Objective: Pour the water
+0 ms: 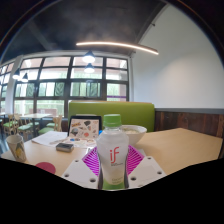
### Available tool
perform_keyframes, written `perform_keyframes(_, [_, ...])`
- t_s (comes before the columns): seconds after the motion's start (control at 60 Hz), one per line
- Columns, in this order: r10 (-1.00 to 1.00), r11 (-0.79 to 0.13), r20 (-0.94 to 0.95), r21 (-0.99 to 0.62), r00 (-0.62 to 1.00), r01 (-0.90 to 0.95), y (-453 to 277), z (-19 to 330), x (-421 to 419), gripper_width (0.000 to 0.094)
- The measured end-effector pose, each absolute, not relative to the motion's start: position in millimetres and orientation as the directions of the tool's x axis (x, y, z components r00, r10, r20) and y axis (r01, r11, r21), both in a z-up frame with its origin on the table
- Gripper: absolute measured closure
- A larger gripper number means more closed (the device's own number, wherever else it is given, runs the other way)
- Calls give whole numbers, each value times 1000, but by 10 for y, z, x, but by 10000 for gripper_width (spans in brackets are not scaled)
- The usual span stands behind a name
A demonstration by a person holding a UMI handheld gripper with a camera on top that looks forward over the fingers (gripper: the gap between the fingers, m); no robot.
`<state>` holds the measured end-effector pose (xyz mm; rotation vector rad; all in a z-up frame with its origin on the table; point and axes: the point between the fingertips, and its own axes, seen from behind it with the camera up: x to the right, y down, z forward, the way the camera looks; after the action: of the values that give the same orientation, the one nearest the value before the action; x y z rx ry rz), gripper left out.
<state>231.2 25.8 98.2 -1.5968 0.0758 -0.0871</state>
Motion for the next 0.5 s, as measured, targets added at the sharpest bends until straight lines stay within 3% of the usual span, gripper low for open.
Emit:
perform_keyframes(0.083, [-94,-67,133,-990,987,127,242,1016,2076,654])
perform_keyframes(0.267, [-56,-21,566,-824,823,566,144,1686,1087,655])
perform_keyframes(0.317, [-44,-3,702,-712,711,702,145,1916,876,656])
perform_keyframes(0.417, [-39,35,918,-394,395,919,225,2006,179,657])
perform_keyframes(0.5, [-46,41,998,-36,38,998,312,1836,-325,656])
